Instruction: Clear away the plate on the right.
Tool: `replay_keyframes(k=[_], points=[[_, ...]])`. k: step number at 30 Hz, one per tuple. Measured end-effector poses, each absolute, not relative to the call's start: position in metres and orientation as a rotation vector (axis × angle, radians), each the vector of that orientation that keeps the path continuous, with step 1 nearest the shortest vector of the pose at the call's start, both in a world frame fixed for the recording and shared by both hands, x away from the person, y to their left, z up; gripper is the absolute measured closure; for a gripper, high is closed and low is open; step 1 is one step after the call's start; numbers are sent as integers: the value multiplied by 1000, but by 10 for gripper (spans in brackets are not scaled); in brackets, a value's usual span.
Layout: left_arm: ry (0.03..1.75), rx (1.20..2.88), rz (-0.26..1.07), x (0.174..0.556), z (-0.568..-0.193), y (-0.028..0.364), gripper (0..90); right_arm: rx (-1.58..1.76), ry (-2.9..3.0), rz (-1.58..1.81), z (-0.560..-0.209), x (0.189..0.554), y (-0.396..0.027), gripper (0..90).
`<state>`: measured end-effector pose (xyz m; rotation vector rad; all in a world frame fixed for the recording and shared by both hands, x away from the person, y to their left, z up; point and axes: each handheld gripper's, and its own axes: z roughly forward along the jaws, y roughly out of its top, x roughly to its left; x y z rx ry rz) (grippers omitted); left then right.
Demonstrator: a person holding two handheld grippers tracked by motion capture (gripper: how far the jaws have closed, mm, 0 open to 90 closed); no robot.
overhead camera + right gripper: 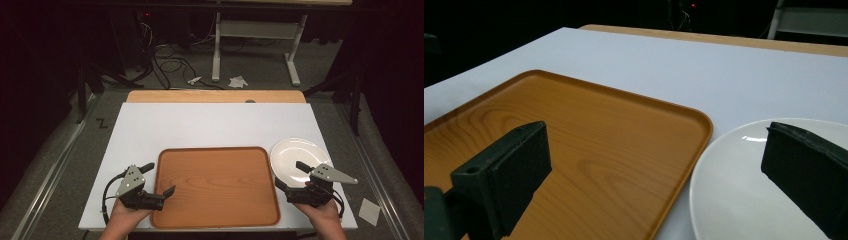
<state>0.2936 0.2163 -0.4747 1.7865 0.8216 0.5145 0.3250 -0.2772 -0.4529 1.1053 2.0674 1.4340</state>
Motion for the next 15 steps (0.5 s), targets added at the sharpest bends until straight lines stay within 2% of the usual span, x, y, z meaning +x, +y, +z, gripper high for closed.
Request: replay_keyframes(k=[15], points=[[804,1783,507,298,-473,212,1,1170,2003,1408,-454,322,-298,8]])
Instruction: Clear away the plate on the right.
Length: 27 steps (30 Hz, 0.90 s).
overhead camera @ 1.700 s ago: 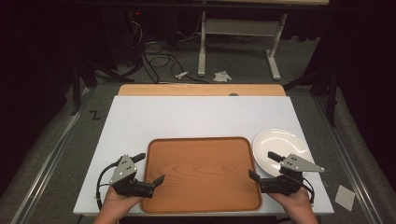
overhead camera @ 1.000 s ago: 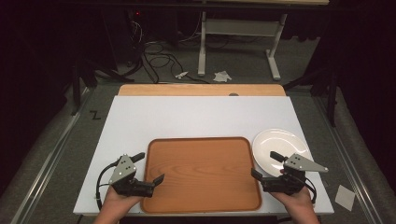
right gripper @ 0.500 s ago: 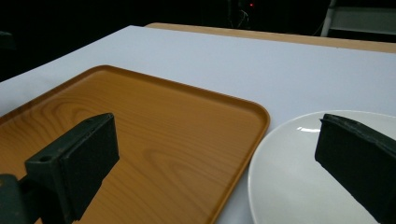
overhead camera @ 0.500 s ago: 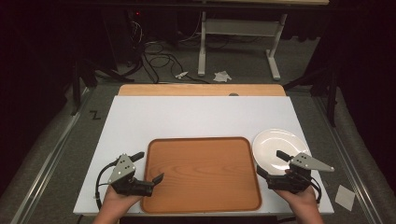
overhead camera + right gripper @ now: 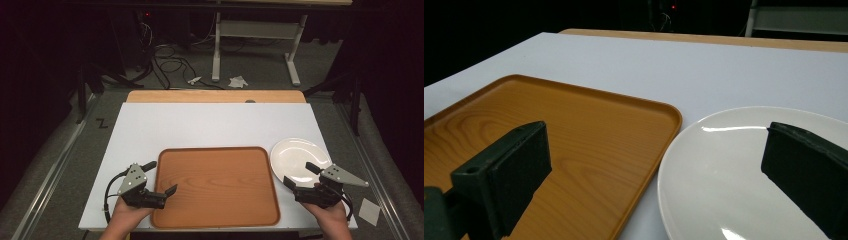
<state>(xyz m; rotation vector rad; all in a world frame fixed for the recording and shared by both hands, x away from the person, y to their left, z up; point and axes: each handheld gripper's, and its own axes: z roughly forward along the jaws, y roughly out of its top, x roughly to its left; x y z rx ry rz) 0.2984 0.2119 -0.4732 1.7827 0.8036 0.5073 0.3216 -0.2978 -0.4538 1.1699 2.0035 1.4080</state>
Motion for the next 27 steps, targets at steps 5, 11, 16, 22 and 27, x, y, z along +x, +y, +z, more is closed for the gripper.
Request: replay_keyframes(k=[5,11,16,22,27], points=[[802,1778,506,302,-473,210,1,1200,1979,1399,-454,319,-306,7],[796,1774,512,303,-472,209,1,1241,1956,1365,-456,319,-313,8],[797,1779,516,306,-473,208,1,1273,1932,1333,-456,318,-319,8],[797,1773,516,307,-473,208,1,1293,1914,1315,-456,317,-323,8],[795,1769,515,308,-472,207,1,1345,1872,1308,-455,314,-331,11]])
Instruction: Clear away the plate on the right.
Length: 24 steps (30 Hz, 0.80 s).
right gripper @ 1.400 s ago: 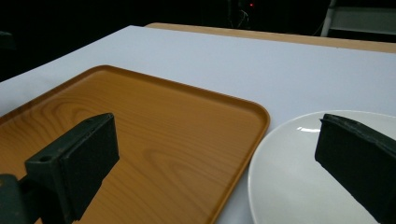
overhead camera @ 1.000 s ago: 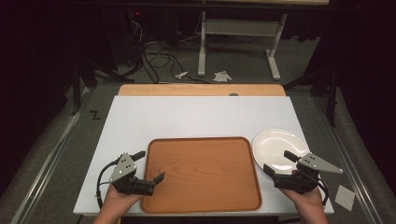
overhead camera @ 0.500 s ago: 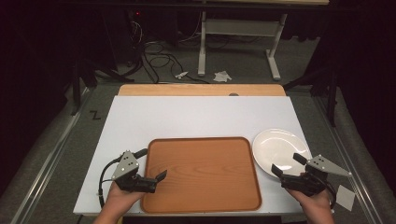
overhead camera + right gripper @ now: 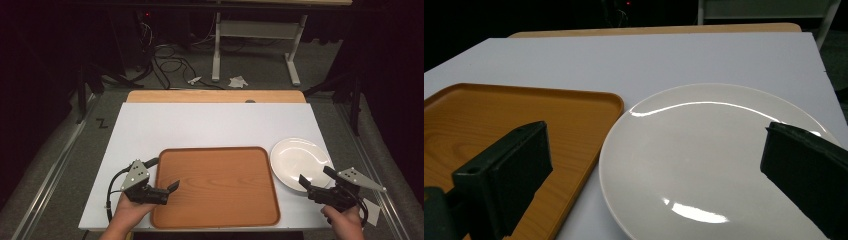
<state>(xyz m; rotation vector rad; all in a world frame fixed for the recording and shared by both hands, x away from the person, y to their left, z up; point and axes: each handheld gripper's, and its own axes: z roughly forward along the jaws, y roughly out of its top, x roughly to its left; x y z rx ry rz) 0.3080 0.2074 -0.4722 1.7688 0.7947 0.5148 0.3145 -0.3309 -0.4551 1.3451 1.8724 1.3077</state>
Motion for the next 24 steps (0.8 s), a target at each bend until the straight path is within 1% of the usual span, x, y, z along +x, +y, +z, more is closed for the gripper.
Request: replay_keyframes(k=[16,24], points=[[781,1771,513,313,-472,203,2,1420,1817,1307,-460,312,-359,9],[788,1760,516,313,-472,204,2,1414,1827,1286,-459,313,-362,9]])
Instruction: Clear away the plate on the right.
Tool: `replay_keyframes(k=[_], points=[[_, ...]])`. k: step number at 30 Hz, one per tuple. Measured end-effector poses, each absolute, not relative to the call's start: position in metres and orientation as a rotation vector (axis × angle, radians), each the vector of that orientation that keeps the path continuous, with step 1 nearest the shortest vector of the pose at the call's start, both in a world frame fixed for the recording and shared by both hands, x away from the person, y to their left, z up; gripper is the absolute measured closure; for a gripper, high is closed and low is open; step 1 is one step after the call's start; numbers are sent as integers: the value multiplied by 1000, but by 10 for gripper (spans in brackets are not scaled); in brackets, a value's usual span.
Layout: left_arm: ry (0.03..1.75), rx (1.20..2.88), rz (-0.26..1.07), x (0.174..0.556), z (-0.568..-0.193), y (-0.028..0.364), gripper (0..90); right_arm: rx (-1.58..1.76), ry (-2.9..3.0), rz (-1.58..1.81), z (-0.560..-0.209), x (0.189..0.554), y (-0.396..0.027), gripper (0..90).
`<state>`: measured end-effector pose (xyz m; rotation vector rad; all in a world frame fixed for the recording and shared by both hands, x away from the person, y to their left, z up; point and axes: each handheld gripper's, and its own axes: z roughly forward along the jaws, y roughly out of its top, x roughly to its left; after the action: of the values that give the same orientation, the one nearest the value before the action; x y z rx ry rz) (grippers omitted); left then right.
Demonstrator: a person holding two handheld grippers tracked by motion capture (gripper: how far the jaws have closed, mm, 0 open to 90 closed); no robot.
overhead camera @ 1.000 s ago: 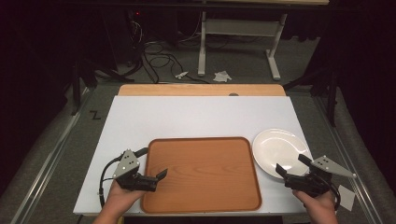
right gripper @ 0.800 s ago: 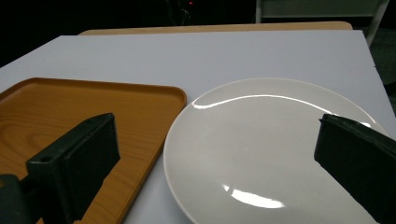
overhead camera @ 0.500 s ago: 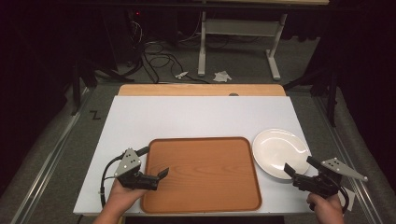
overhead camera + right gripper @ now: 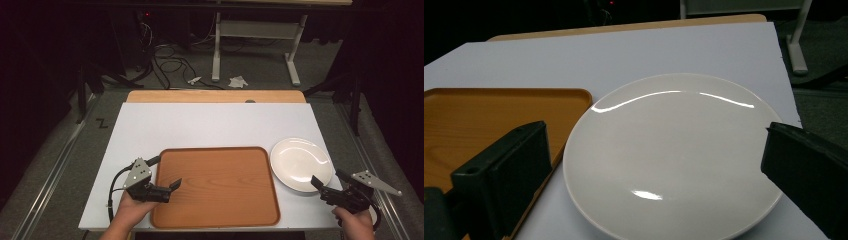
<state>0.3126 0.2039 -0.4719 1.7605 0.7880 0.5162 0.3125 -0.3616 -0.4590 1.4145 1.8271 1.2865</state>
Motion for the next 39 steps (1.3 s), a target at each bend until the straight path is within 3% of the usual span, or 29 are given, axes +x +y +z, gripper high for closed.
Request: replay_keyframes(k=[9,18,39], points=[[784,1765,512,314,-473,203,2,1448,1878,1287,-435,338,-350,22],[777,1769,509,313,-473,203,2,1491,1909,1294,-460,340,-349,35],[748,1788,499,312,-472,200,2,1812,1764,1411,-476,325,-389,79]])
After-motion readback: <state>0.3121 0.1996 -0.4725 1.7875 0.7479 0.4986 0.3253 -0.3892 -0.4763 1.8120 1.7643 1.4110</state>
